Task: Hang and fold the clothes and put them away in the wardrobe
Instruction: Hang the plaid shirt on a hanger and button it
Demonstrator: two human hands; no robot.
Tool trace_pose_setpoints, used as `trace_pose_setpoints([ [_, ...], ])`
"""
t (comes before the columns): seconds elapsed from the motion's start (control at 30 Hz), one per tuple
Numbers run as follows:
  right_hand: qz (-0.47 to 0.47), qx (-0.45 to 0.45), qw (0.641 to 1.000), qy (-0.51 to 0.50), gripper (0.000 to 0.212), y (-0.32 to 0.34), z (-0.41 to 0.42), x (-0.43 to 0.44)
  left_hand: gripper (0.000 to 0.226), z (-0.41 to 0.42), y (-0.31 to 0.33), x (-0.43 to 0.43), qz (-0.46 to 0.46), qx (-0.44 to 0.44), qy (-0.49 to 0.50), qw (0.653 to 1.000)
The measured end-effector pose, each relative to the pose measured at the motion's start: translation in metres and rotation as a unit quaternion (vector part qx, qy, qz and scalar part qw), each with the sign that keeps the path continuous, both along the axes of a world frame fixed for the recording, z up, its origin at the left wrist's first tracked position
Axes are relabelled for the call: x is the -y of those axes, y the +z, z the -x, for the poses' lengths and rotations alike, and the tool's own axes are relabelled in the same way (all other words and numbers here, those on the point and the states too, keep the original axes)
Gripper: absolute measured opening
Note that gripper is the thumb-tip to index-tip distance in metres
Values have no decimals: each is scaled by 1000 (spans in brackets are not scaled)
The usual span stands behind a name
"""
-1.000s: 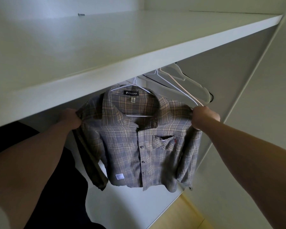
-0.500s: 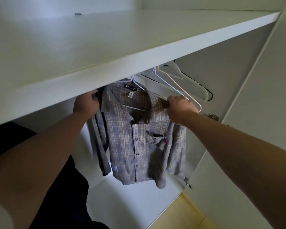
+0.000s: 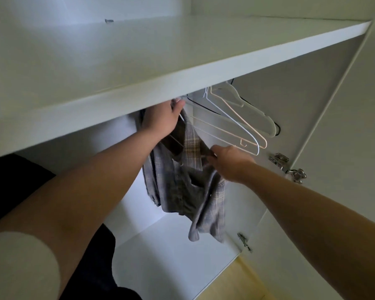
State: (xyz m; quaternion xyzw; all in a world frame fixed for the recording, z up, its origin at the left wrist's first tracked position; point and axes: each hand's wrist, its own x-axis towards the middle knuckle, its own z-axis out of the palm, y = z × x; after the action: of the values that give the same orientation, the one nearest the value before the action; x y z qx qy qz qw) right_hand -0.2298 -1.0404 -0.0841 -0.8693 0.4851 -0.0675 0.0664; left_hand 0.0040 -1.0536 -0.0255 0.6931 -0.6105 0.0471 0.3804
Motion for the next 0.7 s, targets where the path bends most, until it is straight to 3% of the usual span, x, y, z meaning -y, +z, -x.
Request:
trace_pose_setpoints([
  [0.3,27,-10,995,98,40,0,-27,-80,28,-7,4,-27,20,-106,70,992],
  [0.43,42,1,989,141,37,5,-51,-112,26,-32,3,-70,31,-99,122,987],
  [0.6,-6,39,977,208,40,7,-76,-147,27,-64,6,-123,28,-86,187,978],
  [0.7,46,31,962,269,37,9,-88,-164,28,-77,8,-152,14,-63,248,967],
])
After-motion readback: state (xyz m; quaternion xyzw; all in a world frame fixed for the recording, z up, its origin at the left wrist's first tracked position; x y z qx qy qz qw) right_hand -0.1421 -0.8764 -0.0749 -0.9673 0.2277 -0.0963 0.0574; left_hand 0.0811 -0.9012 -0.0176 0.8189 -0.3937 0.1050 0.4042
